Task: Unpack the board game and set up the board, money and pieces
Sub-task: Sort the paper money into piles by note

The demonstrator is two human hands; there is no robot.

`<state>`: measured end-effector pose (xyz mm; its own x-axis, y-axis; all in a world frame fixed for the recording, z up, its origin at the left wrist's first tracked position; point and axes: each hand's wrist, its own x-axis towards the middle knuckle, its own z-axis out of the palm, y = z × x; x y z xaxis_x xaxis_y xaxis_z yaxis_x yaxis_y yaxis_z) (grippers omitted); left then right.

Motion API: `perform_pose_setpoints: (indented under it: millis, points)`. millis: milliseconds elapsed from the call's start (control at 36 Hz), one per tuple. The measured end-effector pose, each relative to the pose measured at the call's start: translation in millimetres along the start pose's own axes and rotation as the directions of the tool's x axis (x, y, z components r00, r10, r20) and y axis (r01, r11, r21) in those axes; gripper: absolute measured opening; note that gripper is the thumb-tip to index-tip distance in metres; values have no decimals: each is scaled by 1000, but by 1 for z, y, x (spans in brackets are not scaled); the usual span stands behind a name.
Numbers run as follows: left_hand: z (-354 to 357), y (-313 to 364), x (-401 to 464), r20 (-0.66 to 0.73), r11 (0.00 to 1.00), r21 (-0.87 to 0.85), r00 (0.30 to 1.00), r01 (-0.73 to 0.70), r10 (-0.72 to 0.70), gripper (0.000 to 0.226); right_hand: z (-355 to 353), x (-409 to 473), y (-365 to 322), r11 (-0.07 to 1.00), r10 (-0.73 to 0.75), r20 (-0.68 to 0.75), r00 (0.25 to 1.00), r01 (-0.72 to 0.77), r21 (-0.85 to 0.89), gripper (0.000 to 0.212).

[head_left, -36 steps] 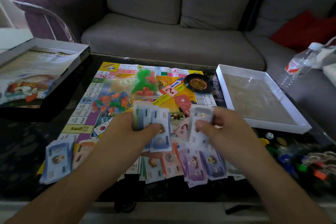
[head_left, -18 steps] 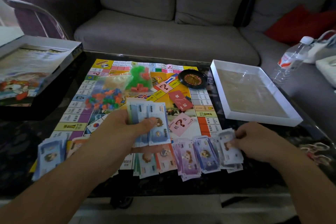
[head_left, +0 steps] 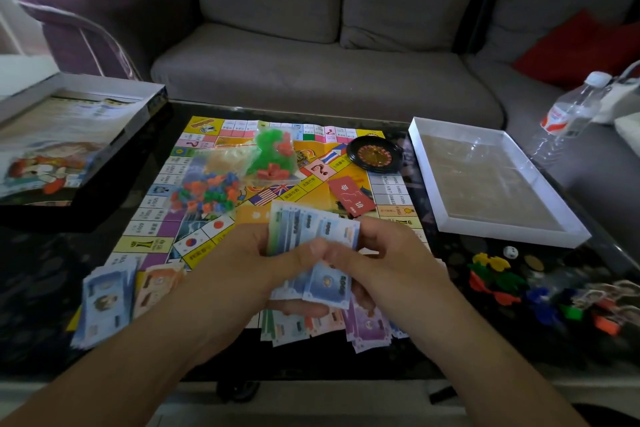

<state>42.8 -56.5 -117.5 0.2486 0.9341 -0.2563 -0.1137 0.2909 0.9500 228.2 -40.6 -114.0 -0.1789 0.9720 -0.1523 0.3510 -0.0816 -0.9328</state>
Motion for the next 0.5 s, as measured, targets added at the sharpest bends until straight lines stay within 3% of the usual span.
perform_pose_setpoints:
  millis: [83, 250, 361, 500]
  points:
    - [-5, 2, -2, -29, 995, -88, 999, 36, -39, 24, -1, 3, 0, 1000, 12, -61, 998, -12, -3, 6]
    - [-13, -1, -3, -74, 993, 102, 995, -54, 61, 17, 4, 1, -4, 999, -12, -23, 1000, 13, 39, 11]
    - [-12, 0, -5, -103, 991, 111, 991, -71, 83, 13, 8, -2, -5, 995, -41, -16, 999, 43, 86, 17]
    - [-17, 5, -6, -68, 1000, 11, 998, -17, 18, 26, 4, 0, -4, 995, -20, -77, 997, 28, 94, 14]
